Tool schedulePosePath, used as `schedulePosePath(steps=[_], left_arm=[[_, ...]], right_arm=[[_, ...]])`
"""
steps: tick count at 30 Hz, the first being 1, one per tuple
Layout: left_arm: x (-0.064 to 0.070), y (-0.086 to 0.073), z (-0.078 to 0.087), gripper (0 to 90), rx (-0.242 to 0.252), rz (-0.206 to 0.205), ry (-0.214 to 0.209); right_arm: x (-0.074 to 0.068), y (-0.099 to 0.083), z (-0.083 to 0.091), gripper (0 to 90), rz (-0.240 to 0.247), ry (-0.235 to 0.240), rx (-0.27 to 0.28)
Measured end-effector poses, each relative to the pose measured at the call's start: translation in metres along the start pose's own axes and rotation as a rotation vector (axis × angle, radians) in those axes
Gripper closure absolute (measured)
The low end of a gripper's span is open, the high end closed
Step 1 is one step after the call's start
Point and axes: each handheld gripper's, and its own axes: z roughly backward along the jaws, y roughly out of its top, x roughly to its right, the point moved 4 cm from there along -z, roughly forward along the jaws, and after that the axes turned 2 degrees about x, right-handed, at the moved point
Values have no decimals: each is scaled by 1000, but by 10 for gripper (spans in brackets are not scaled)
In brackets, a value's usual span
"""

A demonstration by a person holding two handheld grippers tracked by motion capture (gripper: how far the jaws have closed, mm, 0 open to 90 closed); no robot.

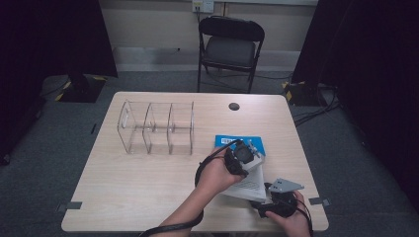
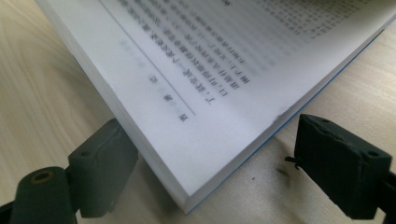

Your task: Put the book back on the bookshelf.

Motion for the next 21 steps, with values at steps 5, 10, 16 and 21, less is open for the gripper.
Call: schedulePosePath(steps=[5,10,16,21], left_arm=[[-1,2,2,743,-4,-1,7],[-2,3,4,744,-1,6,6],[-1,5,4,746,-6,10,11],[-4,7,8,750,-9,21,13]], right_arm=[[0,4,5,137,5,-27,38],[1,2,4,138,-11,-8,39],[0,0,1,137,3,4,19],[-1,1,0,137,17,-2,17]])
